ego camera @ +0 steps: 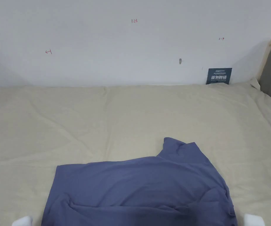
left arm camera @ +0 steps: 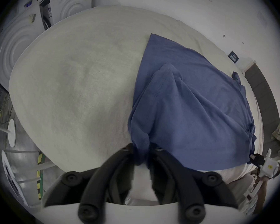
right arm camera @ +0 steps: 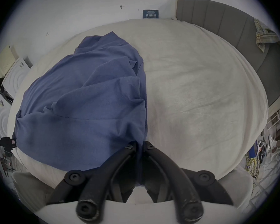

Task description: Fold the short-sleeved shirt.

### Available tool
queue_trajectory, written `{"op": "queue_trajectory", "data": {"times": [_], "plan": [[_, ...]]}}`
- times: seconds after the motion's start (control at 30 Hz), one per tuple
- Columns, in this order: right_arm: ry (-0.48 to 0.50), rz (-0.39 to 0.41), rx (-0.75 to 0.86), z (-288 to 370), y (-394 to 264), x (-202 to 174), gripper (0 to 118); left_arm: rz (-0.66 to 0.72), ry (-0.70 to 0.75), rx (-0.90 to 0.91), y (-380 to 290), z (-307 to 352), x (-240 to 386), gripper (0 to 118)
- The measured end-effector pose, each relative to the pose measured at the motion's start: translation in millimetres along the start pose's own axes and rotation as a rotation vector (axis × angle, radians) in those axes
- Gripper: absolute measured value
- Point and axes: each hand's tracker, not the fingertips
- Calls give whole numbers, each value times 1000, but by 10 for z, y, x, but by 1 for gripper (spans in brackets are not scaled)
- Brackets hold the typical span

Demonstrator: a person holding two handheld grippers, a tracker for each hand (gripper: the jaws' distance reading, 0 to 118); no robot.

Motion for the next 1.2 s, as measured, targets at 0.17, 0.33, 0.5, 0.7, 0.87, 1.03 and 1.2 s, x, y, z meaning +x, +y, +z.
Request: {"op": "queue_trajectory", "data": {"times": [0.17, 0.33, 0.5, 0.7, 0.87, 1.03, 1.2], "plan": [[25, 6, 152, 498, 246, -76, 90, -14, -44, 80, 90, 424, 232, 88], [106, 54, 483, 1383, 729, -328, 91, -78, -134, 386, 288, 1246, 707, 88], [118, 92, 831, 2105, 935, -613, 91, -204, -116, 767, 305, 1918, 1226, 88], [34, 122, 991, 2417, 912, -847, 88, -262, -137, 967, 212, 2114, 1483, 88], [7, 98, 1060, 2382, 840, -873, 0, -285, -171, 1007, 121, 2098, 1571, 6], [20, 116, 1037, 2341, 917, -848, 0, -283, -194, 955, 202, 1981, 1561, 0], [28, 123, 995, 2179, 1043, -828, 0, -281, -209, 794, 628, 1739, 1441, 0]]}}
